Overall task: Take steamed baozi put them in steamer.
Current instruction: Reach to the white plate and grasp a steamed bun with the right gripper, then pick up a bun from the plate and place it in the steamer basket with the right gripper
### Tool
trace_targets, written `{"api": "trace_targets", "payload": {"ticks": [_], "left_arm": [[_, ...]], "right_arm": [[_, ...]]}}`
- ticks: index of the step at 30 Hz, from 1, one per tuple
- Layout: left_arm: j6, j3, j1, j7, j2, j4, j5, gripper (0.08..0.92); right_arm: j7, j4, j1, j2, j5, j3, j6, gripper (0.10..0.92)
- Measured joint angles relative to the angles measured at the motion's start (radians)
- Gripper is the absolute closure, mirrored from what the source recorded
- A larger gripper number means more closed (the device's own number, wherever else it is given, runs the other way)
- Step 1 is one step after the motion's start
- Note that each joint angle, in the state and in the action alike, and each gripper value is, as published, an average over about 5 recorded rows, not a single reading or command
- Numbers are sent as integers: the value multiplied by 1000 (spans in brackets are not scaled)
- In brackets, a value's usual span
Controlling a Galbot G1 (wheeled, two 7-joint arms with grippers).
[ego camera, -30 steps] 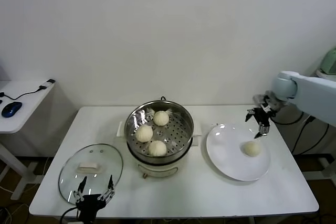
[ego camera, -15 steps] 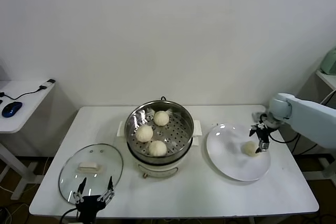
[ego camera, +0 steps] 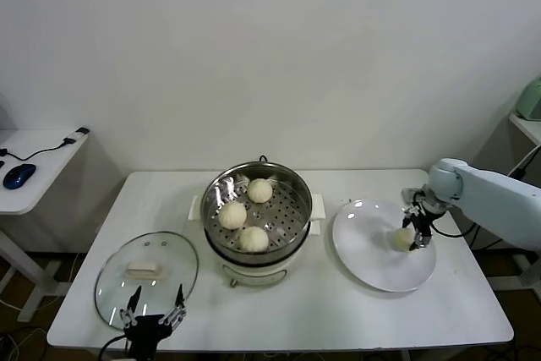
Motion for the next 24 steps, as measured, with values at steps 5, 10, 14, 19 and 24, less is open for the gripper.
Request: {"api": "trace_targets", "payload": {"ticks": [5, 10, 14, 19, 24], "left_arm": [[1, 3, 0, -1, 0, -5, 2, 177], [7, 4, 0, 0, 3, -14, 1, 177], [12, 2, 0, 0, 9, -22, -2, 177], [20, 3, -4, 1, 14, -32, -8, 177], [30, 5, -11, 3, 16, -45, -14, 177]], "right_arm": [[1, 30, 37, -14, 17, -25, -16, 363], [0, 98, 161, -14, 97, -116, -36, 364], [-7, 172, 319, 4, 205, -226, -56, 363], [-10, 273, 534, 55, 372, -337, -87, 360], [4, 363, 684, 135, 533, -385, -127, 361]]}}
